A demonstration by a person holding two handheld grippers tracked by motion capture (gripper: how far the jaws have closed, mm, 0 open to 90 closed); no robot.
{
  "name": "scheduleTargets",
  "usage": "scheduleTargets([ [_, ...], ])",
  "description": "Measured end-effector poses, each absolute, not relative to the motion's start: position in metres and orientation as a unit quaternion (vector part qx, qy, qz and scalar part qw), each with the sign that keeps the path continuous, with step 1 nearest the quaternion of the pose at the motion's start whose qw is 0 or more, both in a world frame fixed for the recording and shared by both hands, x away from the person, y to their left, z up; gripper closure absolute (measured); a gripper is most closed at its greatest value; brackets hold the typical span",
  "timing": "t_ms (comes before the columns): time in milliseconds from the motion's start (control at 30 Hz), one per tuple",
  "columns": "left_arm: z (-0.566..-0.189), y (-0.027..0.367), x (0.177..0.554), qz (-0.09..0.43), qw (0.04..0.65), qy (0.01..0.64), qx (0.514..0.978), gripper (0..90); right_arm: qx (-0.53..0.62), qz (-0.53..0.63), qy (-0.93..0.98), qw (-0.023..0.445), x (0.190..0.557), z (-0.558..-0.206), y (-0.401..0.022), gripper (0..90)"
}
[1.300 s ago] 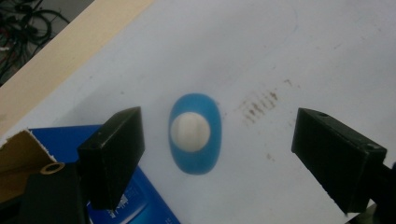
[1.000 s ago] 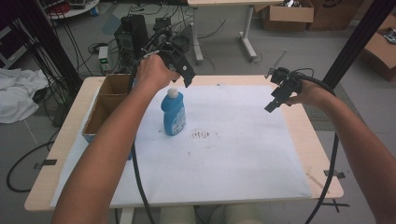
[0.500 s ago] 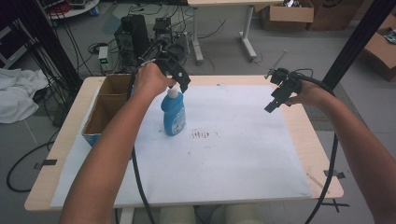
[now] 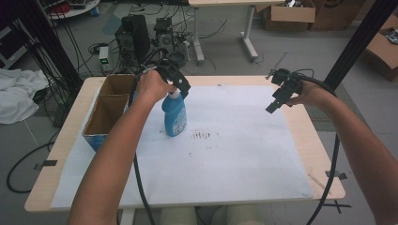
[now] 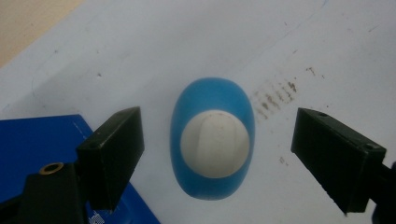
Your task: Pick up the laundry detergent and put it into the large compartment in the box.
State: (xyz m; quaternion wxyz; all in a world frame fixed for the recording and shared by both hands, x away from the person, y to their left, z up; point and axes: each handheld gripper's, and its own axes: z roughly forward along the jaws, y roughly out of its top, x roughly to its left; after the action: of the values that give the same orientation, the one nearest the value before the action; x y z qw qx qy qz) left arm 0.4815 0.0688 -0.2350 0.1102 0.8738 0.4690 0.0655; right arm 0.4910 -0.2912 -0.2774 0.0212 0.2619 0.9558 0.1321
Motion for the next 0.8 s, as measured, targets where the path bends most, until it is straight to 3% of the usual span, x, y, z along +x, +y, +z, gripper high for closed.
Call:
scheduleTargets([
  [800, -0.271, 0.073, 0.484, 0.043, 0.105, 0.471, 0.875, 17.7, 0.259, 0.128, 0.957, 0.017, 0.494, -0.282, -0.285, 17.9],
])
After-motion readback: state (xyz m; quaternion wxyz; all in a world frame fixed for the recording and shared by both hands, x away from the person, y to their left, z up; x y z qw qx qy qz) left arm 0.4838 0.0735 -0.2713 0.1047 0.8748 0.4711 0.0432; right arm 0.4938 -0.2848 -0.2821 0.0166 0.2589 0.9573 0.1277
